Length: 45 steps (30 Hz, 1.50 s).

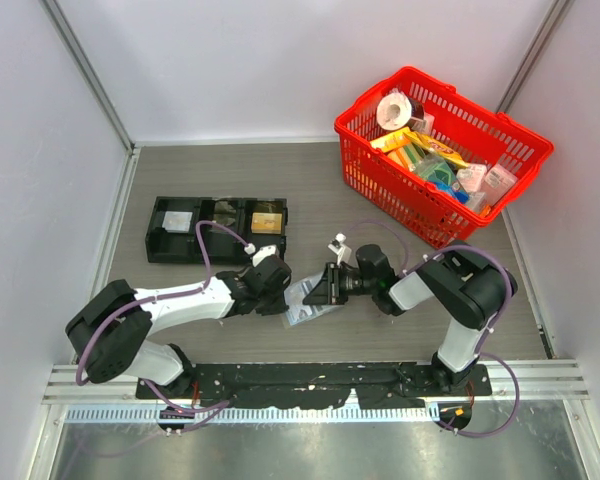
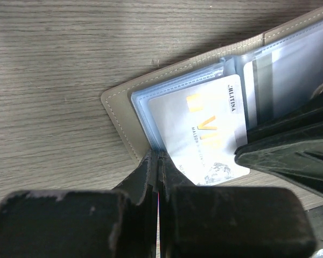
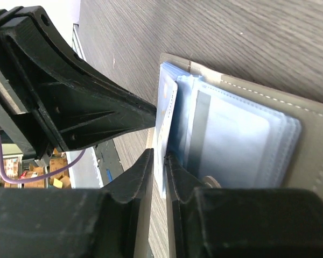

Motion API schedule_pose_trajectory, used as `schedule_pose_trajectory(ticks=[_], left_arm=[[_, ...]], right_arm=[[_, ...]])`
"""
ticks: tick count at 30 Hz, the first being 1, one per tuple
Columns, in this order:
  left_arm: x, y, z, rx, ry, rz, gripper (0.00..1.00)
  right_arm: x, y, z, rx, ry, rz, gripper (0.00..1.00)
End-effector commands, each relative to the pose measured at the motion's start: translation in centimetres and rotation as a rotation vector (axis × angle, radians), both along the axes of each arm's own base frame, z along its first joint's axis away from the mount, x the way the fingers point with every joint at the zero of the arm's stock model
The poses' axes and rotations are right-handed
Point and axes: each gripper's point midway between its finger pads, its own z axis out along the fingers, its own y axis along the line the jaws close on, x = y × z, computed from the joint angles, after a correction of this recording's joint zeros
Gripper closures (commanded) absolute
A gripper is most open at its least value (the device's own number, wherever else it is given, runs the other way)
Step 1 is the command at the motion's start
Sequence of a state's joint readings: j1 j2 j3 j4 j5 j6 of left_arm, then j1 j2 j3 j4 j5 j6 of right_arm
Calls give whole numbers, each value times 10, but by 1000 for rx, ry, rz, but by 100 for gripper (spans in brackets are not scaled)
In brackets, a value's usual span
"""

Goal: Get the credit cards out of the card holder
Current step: Remove the credit card from the card holder.

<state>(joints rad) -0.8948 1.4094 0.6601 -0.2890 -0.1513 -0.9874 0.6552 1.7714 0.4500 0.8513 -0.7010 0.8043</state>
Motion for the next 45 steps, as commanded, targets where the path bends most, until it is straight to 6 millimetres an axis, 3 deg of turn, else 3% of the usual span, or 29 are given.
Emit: schedule_pose_trajectory(ticks=[1,7,13,19,20,28,40,45], left_arm=[[-13,26,-25,127,52,6,100],[-12,23,-22,108,49,3,100],[-12,18,-19,81,39,-5,100],[-11,17,-19,73,37,-6,100],[-12,18,-20,75,39,-6,100],[-11,12,-19,59,43,-16,100],[-11,12,-21,62,44,-19,100],[-12,12,-21,64,48,-22,100]], right_arm=[[3,-3,27,76,-69,23,82],[4,-5,25,77,-62,28,99],[5,-2,23,76,-54,28,99],[14,-15,-4,-91,-60,-40,74],[15,-13,-2,-98,-71,-39,69],[9,-2,-6,-112,-66,7,58],[-3,18,35,105,-72,80,67],[-1,14,34,103,-71,66,82]])
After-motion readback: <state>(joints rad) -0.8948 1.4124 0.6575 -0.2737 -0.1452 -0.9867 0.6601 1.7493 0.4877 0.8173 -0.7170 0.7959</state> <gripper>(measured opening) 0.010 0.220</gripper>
